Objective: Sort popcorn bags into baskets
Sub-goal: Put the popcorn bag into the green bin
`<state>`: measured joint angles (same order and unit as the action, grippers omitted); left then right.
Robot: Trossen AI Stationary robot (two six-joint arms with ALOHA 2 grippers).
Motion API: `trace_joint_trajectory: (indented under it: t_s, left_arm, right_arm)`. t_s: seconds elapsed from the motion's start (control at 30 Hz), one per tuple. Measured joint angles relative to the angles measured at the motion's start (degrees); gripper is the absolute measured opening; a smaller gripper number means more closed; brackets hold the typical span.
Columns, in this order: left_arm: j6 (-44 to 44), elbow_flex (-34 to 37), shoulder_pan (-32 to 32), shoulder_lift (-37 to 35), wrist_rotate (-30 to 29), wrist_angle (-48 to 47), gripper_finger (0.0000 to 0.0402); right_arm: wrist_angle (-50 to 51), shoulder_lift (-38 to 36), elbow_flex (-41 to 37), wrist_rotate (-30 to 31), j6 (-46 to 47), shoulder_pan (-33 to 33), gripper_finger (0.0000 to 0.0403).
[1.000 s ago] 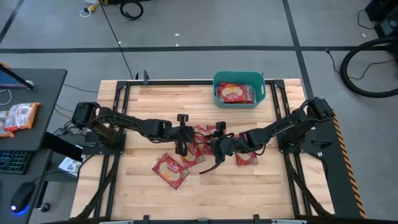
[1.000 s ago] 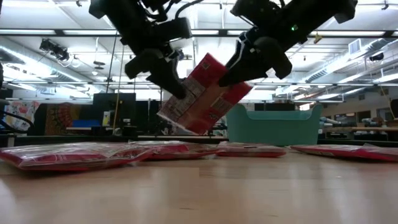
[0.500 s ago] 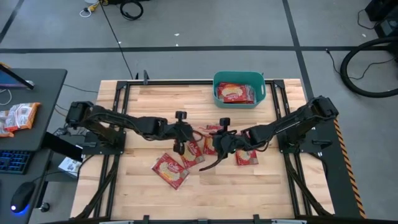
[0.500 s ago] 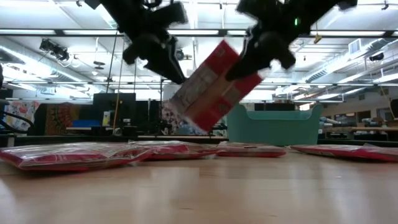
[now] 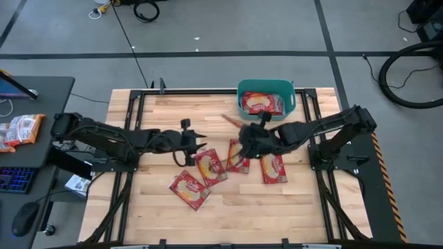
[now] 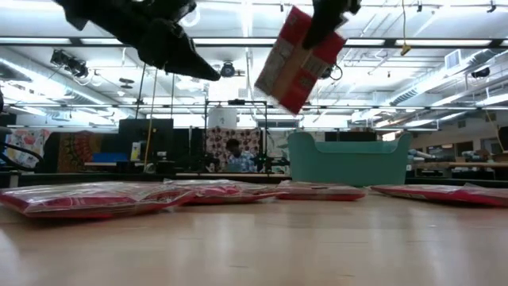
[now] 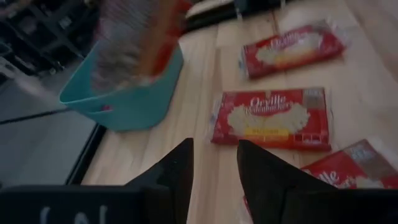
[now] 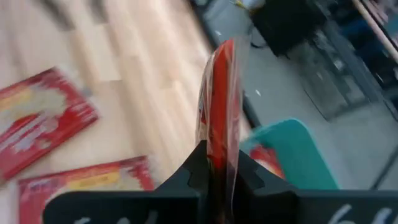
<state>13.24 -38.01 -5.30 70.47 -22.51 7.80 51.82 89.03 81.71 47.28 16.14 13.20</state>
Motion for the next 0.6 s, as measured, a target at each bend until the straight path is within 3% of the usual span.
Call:
trace_joint_trajectory:
  t_s: [0.3, 0.5, 0.6]
  left_arm:
    - [0.93, 6.91, -0.01, -3.26, 2.23, 13.03, 0.0130]
    - [0.76, 11.22, -0.07, -5.50, 2.85, 16.39, 0.0130]
    - [2.26, 13.22, 0.04, -8.51, 2.88, 18.36, 0.0130]
  right_arm:
    - [13.69, -0.03, 8.93, 1.95, 5.14, -7.08, 0.0028]
    - [28.85, -0.07, 12.04, -3.88, 13.44, -17.39, 0.0029]
    - [30.63, -0.07, 12.24, -9.12, 14.35, -22.45, 0.0029]
